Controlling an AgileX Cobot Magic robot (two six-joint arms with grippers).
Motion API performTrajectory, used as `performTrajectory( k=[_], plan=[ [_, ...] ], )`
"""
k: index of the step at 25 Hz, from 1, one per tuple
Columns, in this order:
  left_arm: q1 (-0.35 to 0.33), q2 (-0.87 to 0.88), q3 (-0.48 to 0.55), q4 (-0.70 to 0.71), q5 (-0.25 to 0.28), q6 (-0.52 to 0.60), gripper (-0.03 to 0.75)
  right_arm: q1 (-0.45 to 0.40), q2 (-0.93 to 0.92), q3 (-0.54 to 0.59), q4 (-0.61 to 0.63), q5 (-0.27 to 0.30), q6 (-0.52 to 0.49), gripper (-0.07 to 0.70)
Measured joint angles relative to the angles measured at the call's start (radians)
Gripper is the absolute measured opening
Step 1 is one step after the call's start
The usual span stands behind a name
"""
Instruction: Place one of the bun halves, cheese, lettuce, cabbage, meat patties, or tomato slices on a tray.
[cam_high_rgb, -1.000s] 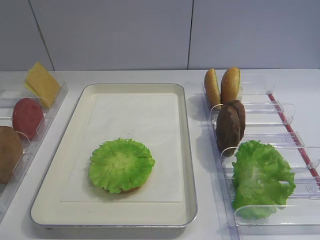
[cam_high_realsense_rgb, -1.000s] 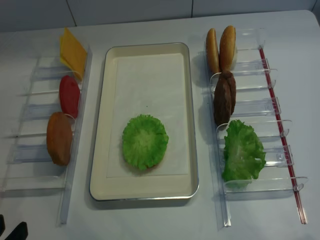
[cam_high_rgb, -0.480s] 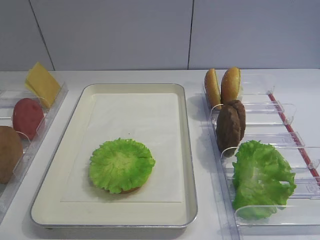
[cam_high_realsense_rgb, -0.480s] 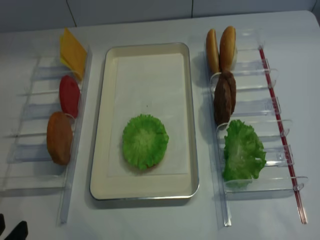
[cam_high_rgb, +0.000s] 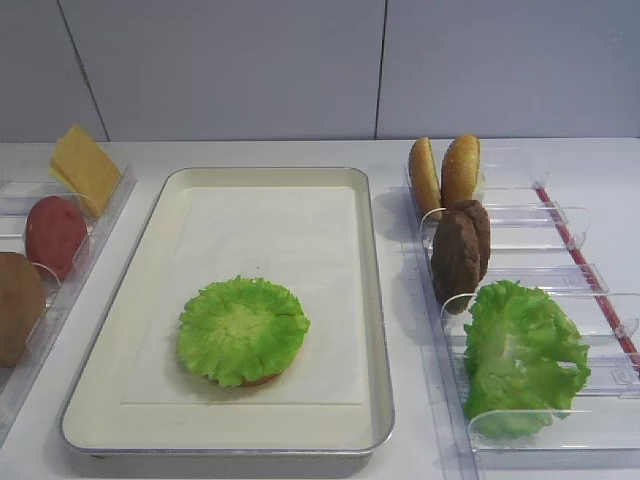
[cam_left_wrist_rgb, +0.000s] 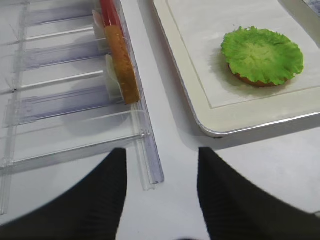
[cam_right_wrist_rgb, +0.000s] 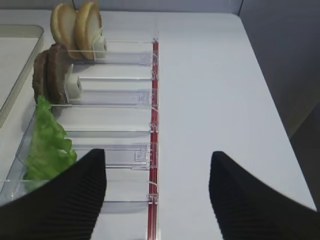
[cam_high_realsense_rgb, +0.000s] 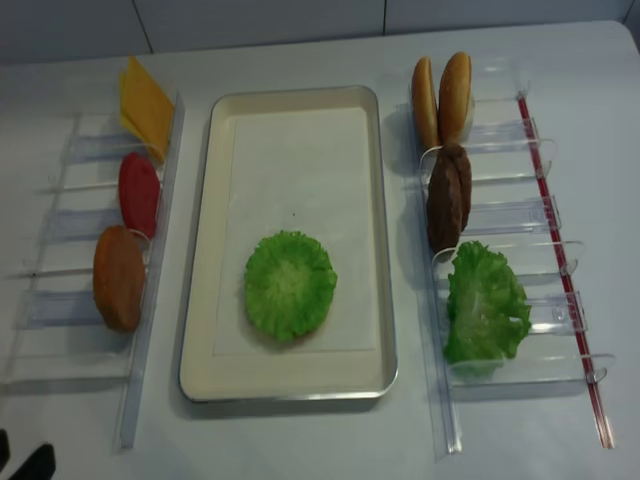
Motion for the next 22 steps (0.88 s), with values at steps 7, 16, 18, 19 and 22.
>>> performTrajectory(
  k=[7, 16, 18, 19, 22],
  plan=[
    [0.0, 0.0, 0.0, 0.0, 0.0, 0.0, 0.324, 0.0, -0.002, 0.005, 0.002, 0.051, -0.055, 0.483],
    [0.0, 0.0, 0.0, 0.0, 0.0, 0.0, 0.324, 0.0, -0.002, 0.019, -0.005, 0.074, 0.004, 0.482],
    [0.0, 0.0, 0.0, 0.0, 0.0, 0.0, 0.324, 0.0, -0.002, 0.019, -0.032, 0.074, 0.039, 0.483],
    [0.0, 0.0, 0.0, 0.0, 0.0, 0.0, 0.324, 0.0, -0.002, 0.019, -0.037, 0.074, 0.049, 0.482],
    [0.0, 0.0, 0.0, 0.0, 0.0, 0.0, 0.324, 0.0, -0.002, 0.019, -0.042, 0.074, 0.06, 0.482]
  ],
)
